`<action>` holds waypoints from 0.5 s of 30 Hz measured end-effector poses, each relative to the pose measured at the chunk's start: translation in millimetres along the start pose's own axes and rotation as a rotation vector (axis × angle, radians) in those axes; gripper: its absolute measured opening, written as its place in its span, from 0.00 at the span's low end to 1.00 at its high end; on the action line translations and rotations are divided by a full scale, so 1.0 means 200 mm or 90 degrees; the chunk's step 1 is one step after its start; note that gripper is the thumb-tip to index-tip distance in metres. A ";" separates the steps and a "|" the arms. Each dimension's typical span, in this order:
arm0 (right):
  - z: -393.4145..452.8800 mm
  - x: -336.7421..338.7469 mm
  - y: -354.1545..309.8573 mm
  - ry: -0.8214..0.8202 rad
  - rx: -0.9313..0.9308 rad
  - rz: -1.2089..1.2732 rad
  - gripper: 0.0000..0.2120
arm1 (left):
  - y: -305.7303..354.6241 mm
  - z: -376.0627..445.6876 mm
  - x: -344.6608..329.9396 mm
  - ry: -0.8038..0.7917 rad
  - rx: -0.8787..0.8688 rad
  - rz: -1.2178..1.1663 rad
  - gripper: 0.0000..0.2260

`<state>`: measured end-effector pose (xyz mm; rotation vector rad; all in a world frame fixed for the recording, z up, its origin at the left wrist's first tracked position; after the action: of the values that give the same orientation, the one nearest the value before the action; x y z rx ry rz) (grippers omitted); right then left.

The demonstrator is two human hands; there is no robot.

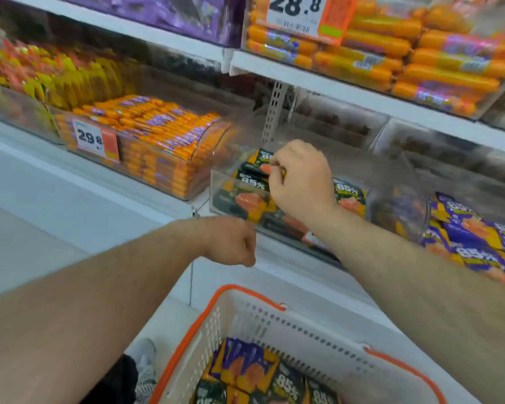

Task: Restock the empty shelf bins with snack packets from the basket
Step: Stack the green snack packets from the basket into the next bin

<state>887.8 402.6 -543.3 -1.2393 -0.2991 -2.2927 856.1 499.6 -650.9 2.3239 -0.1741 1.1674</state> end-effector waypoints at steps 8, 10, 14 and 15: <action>-0.84 -0.41 -0.11 -0.066 -0.037 0.165 0.07 | -0.03 0.11 -0.46 -0.288 0.066 0.172 0.15; -1.10 -0.68 -0.03 -0.255 -0.227 0.229 0.07 | -0.03 0.12 -0.49 -0.285 0.070 0.199 0.14; -1.61 -1.06 -0.06 -0.589 -0.528 0.365 0.08 | -0.05 0.13 -0.56 -0.302 0.097 0.228 0.19; -1.70 -1.11 -0.09 -0.627 -0.599 0.399 0.07 | -0.04 0.14 -0.57 -0.306 0.099 0.233 0.19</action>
<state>734.5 347.7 -916.1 -2.4068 0.8348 -1.0952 807.9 479.0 -756.6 2.7582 -0.7298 0.7733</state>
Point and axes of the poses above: each hand's wrist, its own z-axis towards the middle knuckle, its own x-axis out of the back of the hand, y = z × x, the point moved 7 cm from there along z, towards the middle knuckle, and after that the axes turned 13 degrees about -y, right-handed, at the moved point
